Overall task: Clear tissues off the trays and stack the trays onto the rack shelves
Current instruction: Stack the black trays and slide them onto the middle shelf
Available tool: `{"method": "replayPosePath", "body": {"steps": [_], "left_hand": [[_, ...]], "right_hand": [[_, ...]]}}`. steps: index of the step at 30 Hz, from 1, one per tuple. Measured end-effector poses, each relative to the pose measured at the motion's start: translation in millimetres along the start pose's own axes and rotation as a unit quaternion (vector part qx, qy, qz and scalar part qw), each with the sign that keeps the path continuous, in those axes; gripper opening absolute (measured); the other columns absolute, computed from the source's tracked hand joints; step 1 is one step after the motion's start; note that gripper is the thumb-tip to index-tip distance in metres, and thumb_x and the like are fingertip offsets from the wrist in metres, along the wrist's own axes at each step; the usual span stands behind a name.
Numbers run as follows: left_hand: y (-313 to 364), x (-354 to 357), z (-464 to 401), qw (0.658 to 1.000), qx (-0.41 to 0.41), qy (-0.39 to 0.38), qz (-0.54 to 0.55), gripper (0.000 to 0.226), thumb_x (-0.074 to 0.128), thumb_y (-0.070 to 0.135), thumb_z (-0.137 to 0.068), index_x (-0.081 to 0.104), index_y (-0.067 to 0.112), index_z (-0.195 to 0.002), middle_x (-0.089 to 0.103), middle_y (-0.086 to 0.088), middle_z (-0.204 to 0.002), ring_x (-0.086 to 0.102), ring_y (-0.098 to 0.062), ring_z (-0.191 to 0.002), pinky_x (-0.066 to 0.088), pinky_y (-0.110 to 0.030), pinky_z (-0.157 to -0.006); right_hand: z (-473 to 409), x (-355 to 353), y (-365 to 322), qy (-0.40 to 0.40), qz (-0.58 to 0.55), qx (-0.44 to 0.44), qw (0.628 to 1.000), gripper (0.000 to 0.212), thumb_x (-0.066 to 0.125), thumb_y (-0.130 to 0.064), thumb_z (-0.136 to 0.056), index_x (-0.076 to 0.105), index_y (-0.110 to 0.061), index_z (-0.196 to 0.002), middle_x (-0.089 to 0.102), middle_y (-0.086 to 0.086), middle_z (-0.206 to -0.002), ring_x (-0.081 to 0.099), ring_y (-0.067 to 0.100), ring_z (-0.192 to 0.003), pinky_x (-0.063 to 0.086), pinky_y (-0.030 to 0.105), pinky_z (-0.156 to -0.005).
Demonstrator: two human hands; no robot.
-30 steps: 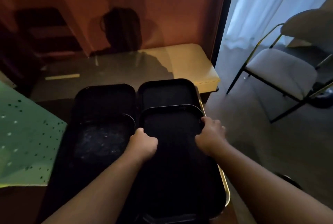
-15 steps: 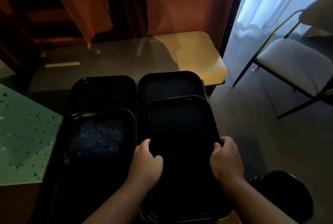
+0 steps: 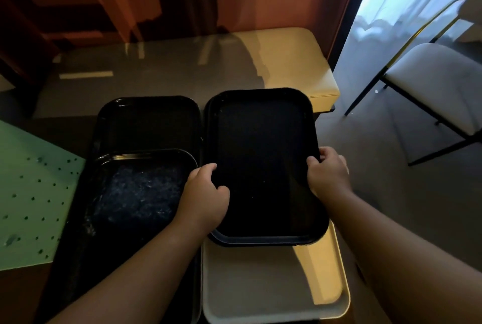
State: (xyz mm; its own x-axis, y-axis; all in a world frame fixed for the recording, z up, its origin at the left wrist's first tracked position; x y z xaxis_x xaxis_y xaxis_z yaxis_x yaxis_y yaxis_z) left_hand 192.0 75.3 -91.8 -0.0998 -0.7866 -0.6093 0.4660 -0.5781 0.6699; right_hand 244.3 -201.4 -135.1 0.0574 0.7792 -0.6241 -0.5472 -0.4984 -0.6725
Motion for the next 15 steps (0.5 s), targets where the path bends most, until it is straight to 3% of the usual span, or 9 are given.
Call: {"method": "replayPosePath", "body": {"steps": [3,6,8,11,15], "left_hand": [[-6,3,-4,1.0,-0.013,-0.001,-0.002,0.061,0.051,0.015,-0.09,0.037,0.019,-0.149,0.03,-0.003,-0.154,0.051,-0.015,-0.116,0.05,-0.032,-0.092],[-7,6,0,1.0,-0.009,0.008,-0.009,0.061,0.052,0.015,-0.089,0.036,0.019,-0.148,0.027,0.001,-0.154,0.044,-0.025,-0.129,0.049,-0.042,-0.102],[-5,8,5,1.0,0.013,0.018,-0.01,0.059,0.052,0.013,-0.09,0.037,0.018,-0.147,0.026,0.001,-0.154,0.036,-0.022,-0.136,0.04,-0.036,-0.109],[0,13,18,0.998,0.063,0.014,-0.008,0.054,0.052,0.011,-0.092,0.042,0.017,-0.144,0.025,0.003,-0.155,0.028,-0.015,-0.142,0.029,-0.022,-0.106],[-9,3,25,0.997,0.072,0.037,-0.007,0.051,0.054,0.011,-0.091,0.045,0.017,-0.14,0.034,0.003,-0.146,0.035,-0.014,-0.135,0.031,-0.021,-0.102]], "right_hand": [[1,5,0,-0.029,0.083,-0.027,0.996,0.035,0.049,-0.027,-0.099,0.052,-0.033,-0.133,0.054,0.002,-0.117,0.06,0.024,-0.1,0.059,0.05,-0.086],[2,12,-2,-0.048,0.154,-0.041,0.986,0.041,0.046,-0.02,-0.097,0.048,-0.028,-0.137,0.06,0.003,-0.114,0.061,0.026,-0.102,0.059,0.051,-0.085],[1,14,-2,-0.048,0.156,-0.034,0.986,0.035,0.046,-0.024,-0.097,0.051,-0.027,-0.132,0.063,0.003,-0.11,0.063,0.026,-0.099,0.06,0.052,-0.083],[-2,9,-1,-0.04,0.108,0.001,0.993,0.032,0.043,-0.038,-0.103,0.059,-0.024,-0.127,0.066,0.003,-0.104,0.065,0.024,-0.091,0.059,0.05,-0.08],[2,-3,-8,-0.045,0.053,0.027,0.997,0.034,0.038,-0.042,-0.108,0.058,-0.015,-0.116,0.063,0.005,-0.099,0.062,0.021,-0.087,0.047,0.037,-0.067]]}}
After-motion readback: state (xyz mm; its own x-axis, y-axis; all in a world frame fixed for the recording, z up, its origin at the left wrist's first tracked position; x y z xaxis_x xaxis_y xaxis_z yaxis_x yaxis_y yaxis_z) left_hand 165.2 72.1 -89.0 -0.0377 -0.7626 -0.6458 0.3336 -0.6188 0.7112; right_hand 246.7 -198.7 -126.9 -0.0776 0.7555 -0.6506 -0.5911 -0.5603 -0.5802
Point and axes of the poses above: each hand's wrist, its own z-axis away from the middle knuckle, its own x-axis out of the palm, y = z × x, the point moved 6 cm from there along -z, towards the middle knuckle
